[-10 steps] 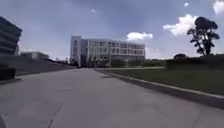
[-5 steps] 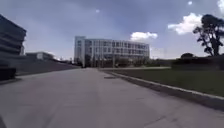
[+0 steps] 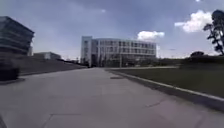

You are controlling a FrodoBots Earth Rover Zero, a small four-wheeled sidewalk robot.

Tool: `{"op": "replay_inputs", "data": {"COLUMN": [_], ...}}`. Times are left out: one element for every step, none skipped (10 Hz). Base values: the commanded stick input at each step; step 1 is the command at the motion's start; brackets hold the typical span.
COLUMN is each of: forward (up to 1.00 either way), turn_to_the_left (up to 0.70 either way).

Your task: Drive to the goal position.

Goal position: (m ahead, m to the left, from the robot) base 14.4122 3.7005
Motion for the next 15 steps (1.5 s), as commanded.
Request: {"op": "replay_inputs", "data": {"forward": [0.70,0.70,0.70,0.70,0.70,0.70,0.70,0.70,0.70,0.70,0.70,0.70,0.70,0.70,0.70], "turn_to_the_left": [0.00,0.00,0.00,0.00,0.00,0.00,0.01,0.21,0.35,0.27,0.07,0.00,0.00,0.00,0.00]}}
